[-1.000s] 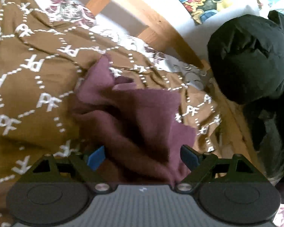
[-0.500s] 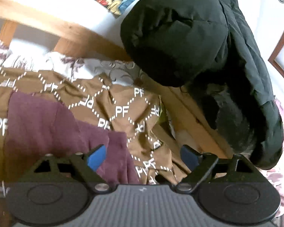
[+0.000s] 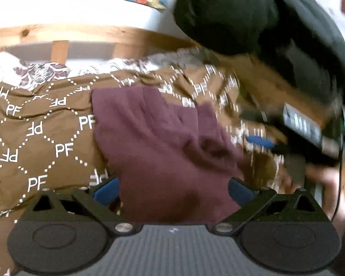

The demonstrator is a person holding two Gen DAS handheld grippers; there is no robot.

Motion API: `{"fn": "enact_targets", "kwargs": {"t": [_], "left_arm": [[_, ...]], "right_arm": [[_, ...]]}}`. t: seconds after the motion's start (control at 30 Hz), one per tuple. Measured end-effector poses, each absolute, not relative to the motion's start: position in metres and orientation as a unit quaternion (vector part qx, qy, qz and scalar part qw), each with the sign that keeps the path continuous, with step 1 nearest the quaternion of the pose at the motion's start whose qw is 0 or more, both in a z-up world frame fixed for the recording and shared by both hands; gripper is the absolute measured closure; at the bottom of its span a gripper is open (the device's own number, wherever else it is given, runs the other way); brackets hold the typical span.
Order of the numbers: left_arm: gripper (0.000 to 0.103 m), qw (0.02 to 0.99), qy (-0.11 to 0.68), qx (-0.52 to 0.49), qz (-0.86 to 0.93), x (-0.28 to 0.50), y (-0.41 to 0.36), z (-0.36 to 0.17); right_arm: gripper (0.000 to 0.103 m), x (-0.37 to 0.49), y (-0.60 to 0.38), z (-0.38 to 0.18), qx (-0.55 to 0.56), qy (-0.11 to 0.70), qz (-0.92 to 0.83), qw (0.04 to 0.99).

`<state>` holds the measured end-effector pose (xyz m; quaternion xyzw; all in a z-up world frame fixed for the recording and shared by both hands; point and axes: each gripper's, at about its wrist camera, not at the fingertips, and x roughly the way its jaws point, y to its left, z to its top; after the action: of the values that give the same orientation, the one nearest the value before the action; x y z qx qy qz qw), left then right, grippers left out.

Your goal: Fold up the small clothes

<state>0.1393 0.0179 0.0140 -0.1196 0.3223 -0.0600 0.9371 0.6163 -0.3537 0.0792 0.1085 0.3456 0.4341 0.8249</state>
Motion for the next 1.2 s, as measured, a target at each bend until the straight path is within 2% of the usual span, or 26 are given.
{"fn": "enact_targets", "kwargs": {"t": [0.23,0.27,0.33,0.53,0.6,0.67,0.8,0.83,0.87,0.97,1.2], "left_arm": [[0.001,0.939,0.341,0.001,-0.047,0.137,-0.02,-0.001],[0.001,0.938,0.343,0.004,-0.043,0.138,-0.022,-0.003],[0.001,0.939,0.341,-0.006,-0.038,0.138,-0.021,-0.004],[0.002,0.942,0.334,-0.007,-0.025,0.139,-0.023,-0.004],[0.004,0.942,0.333,0.008,-0.031,0.138,-0.028,-0.004],[0.009,0.942,0.332,0.023,-0.037,0.137,-0.034,-0.005],[0.025,0.943,0.326,0.055,-0.03,0.138,-0.045,-0.01],[0.03,0.943,0.326,0.062,-0.025,0.138,-0.046,-0.011],[0.031,0.943,0.327,0.064,-0.023,0.139,-0.047,-0.012],[0.031,0.944,0.326,0.051,-0.028,0.14,-0.045,-0.011],[0.031,0.945,0.322,0.016,-0.058,0.143,-0.047,-0.005]], "right_arm": [[0.001,0.613,-0.313,0.064,0.118,0.398,0.484,0.77],[0.002,0.611,-0.307,0.062,0.108,0.4,0.487,0.769],[0.012,0.604,-0.3,0.056,0.088,0.403,0.491,0.767],[0.017,0.6,-0.28,0.045,0.052,0.403,0.487,0.773],[0.023,0.603,-0.272,0.041,0.045,0.4,0.481,0.779],[0.039,0.604,-0.267,0.037,0.033,0.398,0.47,0.787],[0.058,0.604,-0.27,0.035,0.016,0.39,0.465,0.795],[0.066,0.604,-0.27,0.035,0.012,0.387,0.465,0.796],[0.074,0.603,-0.271,0.035,0.011,0.384,0.466,0.797],[0.08,0.599,-0.274,0.04,0.016,0.368,0.47,0.802],[0.083,0.584,-0.29,0.08,-0.008,0.283,0.477,0.832]]}}
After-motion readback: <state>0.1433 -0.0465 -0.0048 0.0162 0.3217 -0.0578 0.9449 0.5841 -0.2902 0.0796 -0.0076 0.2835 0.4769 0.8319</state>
